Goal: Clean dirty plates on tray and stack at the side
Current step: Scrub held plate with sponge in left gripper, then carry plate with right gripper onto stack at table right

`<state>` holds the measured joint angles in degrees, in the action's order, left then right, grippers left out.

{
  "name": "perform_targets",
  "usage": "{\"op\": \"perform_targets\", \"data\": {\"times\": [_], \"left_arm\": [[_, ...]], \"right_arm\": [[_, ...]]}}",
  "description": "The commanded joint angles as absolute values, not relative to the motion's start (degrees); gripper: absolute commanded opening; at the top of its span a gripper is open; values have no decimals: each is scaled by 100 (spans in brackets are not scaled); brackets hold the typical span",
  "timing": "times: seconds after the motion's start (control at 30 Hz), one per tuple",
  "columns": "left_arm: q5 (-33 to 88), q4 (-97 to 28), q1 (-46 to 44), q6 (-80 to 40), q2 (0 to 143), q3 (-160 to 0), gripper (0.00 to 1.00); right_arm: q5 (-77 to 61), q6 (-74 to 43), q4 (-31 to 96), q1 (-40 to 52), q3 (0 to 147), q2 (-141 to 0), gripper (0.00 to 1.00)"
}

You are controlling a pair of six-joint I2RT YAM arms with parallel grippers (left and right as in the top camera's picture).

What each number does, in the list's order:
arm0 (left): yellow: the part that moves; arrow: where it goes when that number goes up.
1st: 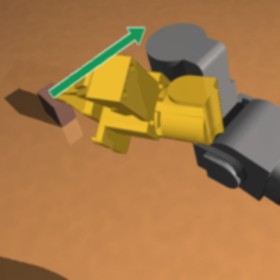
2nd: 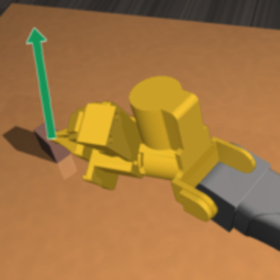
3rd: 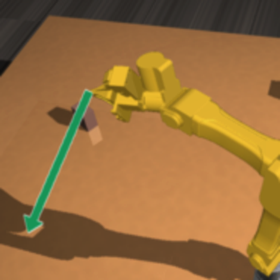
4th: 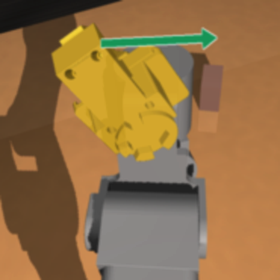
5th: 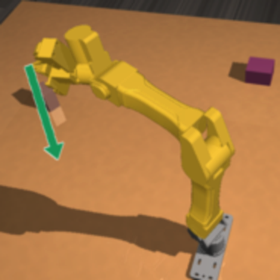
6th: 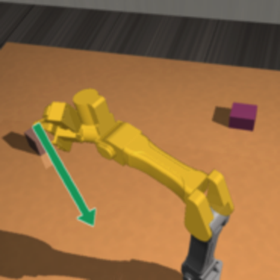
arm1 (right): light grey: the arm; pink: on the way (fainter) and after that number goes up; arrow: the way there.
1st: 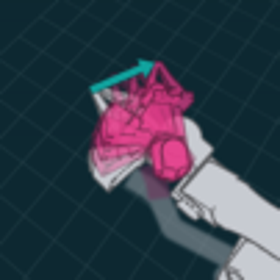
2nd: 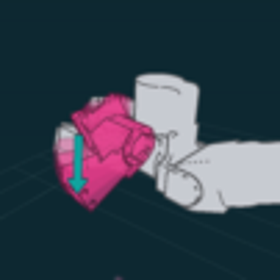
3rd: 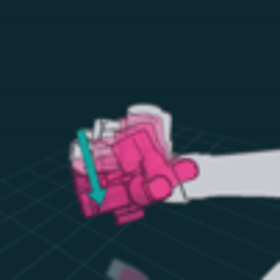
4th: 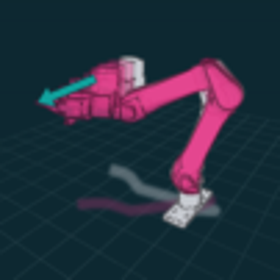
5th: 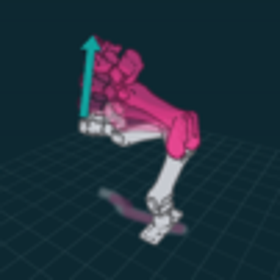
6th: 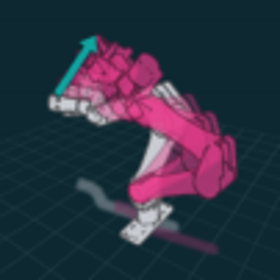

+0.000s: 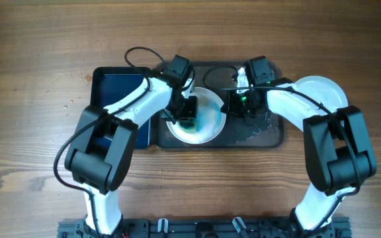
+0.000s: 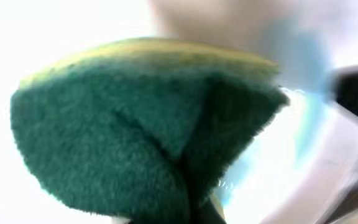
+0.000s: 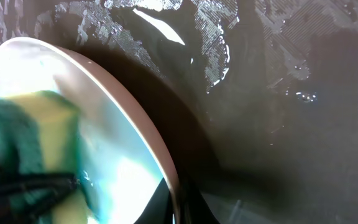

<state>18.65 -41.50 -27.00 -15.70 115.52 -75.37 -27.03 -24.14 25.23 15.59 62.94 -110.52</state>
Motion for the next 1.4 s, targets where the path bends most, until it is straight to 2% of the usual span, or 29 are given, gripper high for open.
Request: {"op": "perform_targets", "data": {"times": [0.0,0.1,0.23,0.47,0.73,0.9,1.07,1.37], "left_arm": [[2738,-3319,-2746,-1223,11819,-7354,4],[2200,-3100,-2532,-1542,11819,-7540,4],[1356,-3553,-1999,-2117,11681,-7979,4],[1299,-3922,-965,-2169,10892,-8141,4],[1297,-4294,-851,-2147,10777,-8141,4],[1297,-4307,-851,-2147,10777,-8141,4],[1295,-4383,-851,-2147,10779,-8138,4],[1295,-4425,-851,-2147,10779,-8138,4]], "right_arm": [[-2663,-2602,2558,1511,6390,-11144,5],[-2661,-2613,2556,1509,6390,-11146,4],[-2657,-2609,2582,1509,6390,-11146,4],[-2593,-2611,2626,1509,6392,-11102,4],[-1271,-2390,3144,1594,6392,-10145,4],[429,-2259,3489,2104,6392,-9227,4],[2729,-2248,3787,2985,6392,-8385,4],[6296,-1516,3990,4486,6392,-7926,4]]}}
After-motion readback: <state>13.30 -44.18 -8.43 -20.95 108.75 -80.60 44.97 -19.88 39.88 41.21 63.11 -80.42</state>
